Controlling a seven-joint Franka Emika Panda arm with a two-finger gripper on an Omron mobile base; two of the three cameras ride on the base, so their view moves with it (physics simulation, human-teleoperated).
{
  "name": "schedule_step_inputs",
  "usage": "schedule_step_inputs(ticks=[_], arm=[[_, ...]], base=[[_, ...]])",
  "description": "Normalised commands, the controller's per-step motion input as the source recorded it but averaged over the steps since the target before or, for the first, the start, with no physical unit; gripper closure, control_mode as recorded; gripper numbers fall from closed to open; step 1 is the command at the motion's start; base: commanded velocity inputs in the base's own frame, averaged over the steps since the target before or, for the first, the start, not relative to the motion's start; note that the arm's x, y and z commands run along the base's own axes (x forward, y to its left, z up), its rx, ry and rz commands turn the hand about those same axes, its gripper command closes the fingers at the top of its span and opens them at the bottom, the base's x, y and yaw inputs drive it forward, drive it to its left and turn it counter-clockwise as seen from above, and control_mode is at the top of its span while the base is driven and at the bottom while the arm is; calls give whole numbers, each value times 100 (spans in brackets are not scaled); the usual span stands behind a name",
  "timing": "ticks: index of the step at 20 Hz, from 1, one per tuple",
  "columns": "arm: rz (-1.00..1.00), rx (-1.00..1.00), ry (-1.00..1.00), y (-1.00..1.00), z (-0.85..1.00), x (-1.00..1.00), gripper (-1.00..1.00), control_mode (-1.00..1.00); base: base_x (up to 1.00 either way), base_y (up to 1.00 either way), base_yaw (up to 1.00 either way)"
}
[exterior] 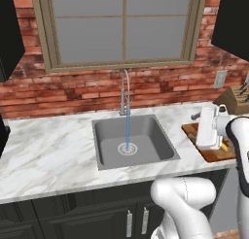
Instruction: Pick the banana from the sink and place it on the cutting board to airdry. Then turn off the sink faucet.
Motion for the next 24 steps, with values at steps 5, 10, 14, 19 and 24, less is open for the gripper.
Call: schedule_step_inputs(ticks=[5,10,14,19,24], arm=[[21,10,0,0,24,59,-100,-100],[27,9,0,-1,2,52,-100,-100],[18,6,0,0,0,42,-100,-100],[-3,0,-1,13,0,23,-100,-100],[-1,5,4,9,0,43,-100,-100]], base=[[0,0,0],[0,0,0],[0,0,0],[0,0,0],[0,0,0]])
